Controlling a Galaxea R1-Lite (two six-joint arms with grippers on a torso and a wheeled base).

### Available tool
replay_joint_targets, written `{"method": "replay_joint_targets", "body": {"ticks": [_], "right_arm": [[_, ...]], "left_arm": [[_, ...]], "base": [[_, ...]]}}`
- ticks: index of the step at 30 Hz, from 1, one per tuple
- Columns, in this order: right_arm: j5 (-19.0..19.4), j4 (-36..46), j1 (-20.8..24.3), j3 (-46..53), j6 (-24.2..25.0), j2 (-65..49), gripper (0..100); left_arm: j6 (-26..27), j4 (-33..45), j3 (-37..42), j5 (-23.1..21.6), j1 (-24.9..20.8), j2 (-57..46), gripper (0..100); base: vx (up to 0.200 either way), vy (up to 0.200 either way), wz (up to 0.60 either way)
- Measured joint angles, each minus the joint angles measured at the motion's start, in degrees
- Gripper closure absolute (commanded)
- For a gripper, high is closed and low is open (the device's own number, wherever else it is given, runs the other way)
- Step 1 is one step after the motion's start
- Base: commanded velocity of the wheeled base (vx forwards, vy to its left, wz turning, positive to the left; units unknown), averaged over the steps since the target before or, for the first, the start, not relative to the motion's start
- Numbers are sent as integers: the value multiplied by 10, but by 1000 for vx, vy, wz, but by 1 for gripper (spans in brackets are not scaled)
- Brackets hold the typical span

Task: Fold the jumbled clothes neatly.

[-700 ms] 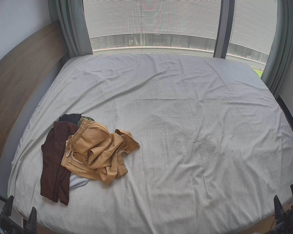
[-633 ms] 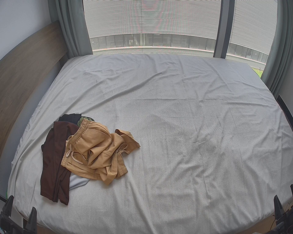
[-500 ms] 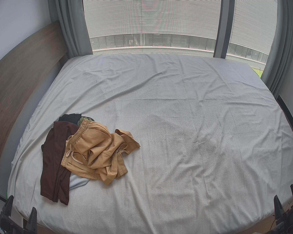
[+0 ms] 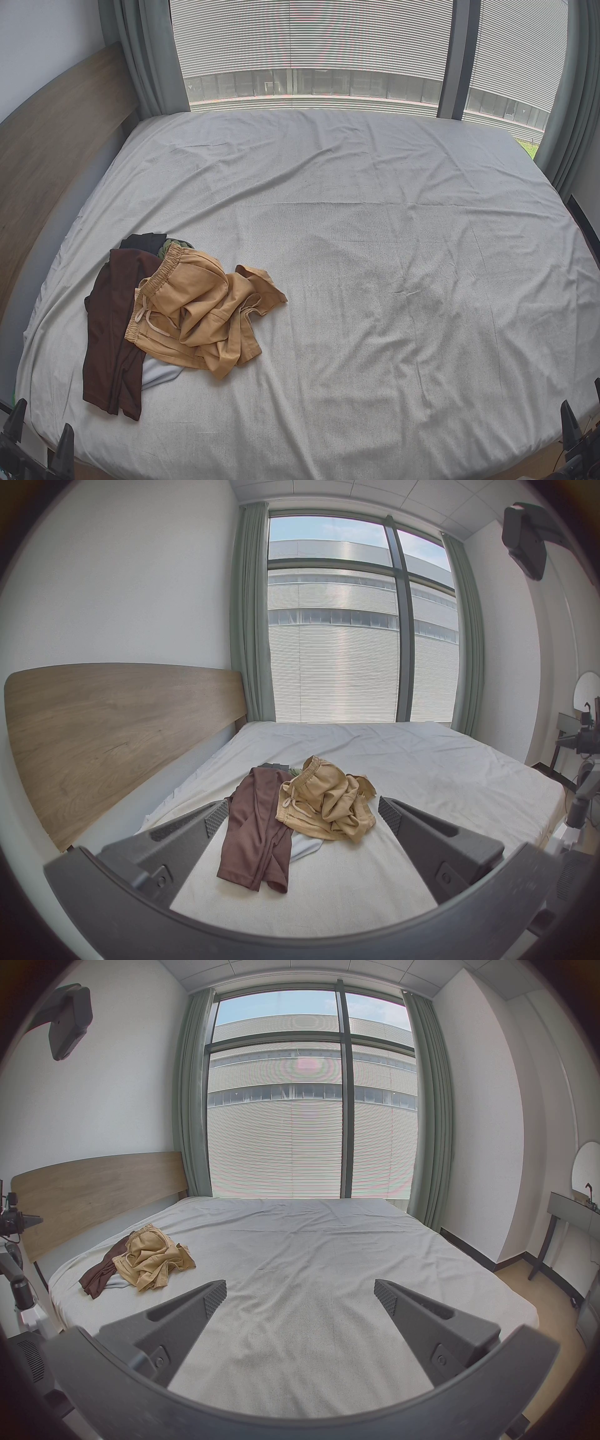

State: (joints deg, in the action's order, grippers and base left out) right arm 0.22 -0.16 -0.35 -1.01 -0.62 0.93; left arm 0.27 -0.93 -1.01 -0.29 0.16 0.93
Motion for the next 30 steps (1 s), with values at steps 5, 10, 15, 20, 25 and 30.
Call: {"method": "replay_joint_targets", "body": {"ticks": [5, 10, 15, 20, 25, 30], "right_arm": [[0, 0, 0, 0, 0, 0, 0], [0, 0, 0, 0, -1, 0, 0], [1, 0, 0, 0, 0, 0, 0], [1, 0, 1, 0, 0, 0, 0], [1, 1, 2, 0, 1, 0, 0], [1, 1, 2, 0, 1, 0, 0]], "left_arm": [[-10, -26, -43, -3, 0, 11, 0], [-18, -39, -108, -13, -17, 71, 0], [-22, -58, -158, -24, -50, 170, 0], [-24, -71, -222, -33, -77, 279, 0], [-25, -97, -276, -43, -92, 388, 0], [-54, -136, -307, -70, -94, 482, 0]], "base": [[0, 0, 0], [0, 0, 0], [0, 0, 0], [0, 0, 0], [0, 0, 0], [0, 0, 0]]}}
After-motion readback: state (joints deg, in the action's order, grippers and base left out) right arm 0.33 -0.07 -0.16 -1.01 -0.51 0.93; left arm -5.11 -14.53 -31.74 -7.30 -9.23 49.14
